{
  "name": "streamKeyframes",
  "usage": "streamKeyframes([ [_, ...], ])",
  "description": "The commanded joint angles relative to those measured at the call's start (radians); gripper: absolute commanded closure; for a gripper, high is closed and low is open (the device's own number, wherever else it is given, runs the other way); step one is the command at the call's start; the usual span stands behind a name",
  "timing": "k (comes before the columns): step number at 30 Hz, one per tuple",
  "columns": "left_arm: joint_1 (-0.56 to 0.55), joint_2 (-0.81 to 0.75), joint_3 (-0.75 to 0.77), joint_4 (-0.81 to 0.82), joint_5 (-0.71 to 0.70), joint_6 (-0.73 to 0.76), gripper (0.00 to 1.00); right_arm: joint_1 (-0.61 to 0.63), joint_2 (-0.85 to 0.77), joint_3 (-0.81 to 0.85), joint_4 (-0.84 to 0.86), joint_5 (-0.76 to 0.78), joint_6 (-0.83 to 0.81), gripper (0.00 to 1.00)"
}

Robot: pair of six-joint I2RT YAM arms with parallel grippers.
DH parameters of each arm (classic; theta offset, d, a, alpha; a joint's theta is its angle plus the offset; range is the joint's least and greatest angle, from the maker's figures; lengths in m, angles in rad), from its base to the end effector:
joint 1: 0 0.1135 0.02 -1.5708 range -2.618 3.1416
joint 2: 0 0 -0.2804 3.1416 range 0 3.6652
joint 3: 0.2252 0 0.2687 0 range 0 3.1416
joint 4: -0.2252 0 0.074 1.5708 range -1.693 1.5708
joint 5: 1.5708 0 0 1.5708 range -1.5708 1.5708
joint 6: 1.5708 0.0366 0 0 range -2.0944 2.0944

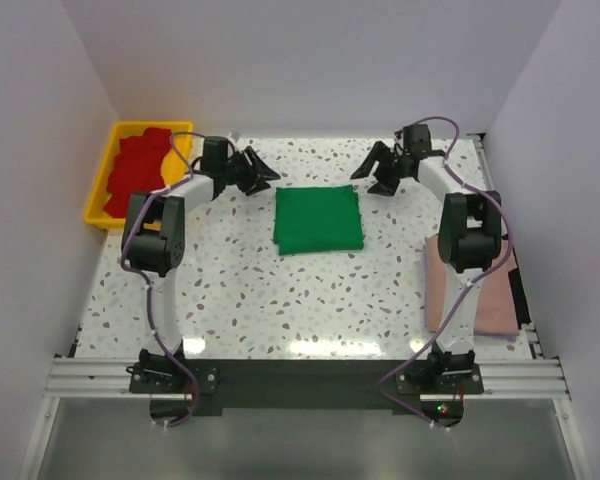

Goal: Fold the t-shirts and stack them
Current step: Fold the tshirt

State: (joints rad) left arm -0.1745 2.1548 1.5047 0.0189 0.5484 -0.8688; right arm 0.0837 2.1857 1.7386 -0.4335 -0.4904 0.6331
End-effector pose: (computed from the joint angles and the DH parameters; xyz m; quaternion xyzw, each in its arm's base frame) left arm 0.4934 -0.1064 0.1746 -0.1768 0.8488 -0.4265 0.2575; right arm 0.5083 0.0599 0.2014 0.1686 0.9009 0.3290 0.2272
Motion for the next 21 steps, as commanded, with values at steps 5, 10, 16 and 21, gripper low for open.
streamKeyframes([
  [5,0.047,-0.162,-0.092,0.151,0.009,0.034,0.39,0.033,-0.214,-0.1,0.052,0.128,-0.075,0.31],
  [10,-0.043,-0.268,-0.188,0.069,-0.12,0.086,0.61,0.112,-0.326,-0.309,0.136,0.164,-0.061,0.55],
  [16,-0.175,-0.237,-0.261,0.095,-0.159,0.062,0.79,0.205,-0.32,-0.422,0.211,0.173,-0.049,0.56],
  [21,-0.22,-0.156,-0.267,0.119,-0.137,0.056,0.84,0.203,-0.273,-0.488,0.226,0.182,-0.061,0.57],
])
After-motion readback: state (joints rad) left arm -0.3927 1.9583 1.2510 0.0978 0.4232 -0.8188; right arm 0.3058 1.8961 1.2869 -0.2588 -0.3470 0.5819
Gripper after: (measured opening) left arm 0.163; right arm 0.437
